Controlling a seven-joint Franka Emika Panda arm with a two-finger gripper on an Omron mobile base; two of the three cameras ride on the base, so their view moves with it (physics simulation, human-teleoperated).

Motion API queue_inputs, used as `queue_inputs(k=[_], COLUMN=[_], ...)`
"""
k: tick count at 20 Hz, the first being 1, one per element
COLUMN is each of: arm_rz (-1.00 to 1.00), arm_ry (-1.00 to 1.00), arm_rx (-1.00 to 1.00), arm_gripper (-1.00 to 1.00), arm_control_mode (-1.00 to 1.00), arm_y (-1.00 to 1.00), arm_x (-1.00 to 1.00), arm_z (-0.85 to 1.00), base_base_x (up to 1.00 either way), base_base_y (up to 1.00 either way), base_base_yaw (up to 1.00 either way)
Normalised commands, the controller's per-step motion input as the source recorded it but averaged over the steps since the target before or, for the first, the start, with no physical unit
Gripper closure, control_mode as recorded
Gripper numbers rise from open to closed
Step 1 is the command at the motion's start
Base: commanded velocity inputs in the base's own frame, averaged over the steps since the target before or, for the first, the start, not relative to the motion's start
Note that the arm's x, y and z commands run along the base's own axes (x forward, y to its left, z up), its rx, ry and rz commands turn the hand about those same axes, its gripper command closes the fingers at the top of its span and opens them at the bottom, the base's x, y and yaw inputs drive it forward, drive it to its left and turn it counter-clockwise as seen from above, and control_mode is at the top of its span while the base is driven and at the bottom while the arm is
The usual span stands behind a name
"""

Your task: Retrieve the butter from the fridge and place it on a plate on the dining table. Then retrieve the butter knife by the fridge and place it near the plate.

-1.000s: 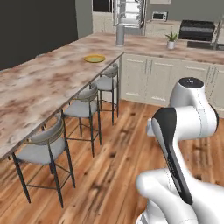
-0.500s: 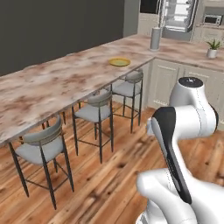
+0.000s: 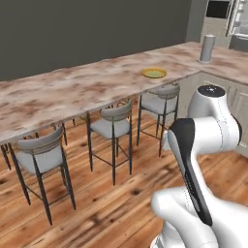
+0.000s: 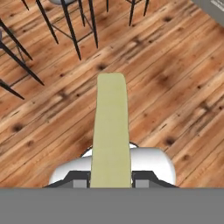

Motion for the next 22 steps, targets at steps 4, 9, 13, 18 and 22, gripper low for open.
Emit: queue_inputs(k=[4,9,13,18,22], arm_rz=[0.00,0.00,0.00,0.00,0.00], arm_ry=[0.00,0.00,0.00,0.00,0.00], arm_rx=[0.00,0.00,0.00,0.00,0.00], arm_gripper=[1.00,1.00,1.00,1.00,1.00], arm_control_mode=[1.00,1.00,1.00,1.00,1.00], arm_y=[0.00,0.00,0.00,0.00,0.00], arm_x=[0.00,0.00,0.00,0.00,0.00], arm_z=[0.00,0.00,0.00,0.00,0.00], base_base_x=[0.03,0.28,0.31,0.39,0.76], base_base_y=[-1.00,-1.00,-1.00,-0.81,-0.31], base_base_yaw=[0.41,0.30,0.00,0.01,0.25])
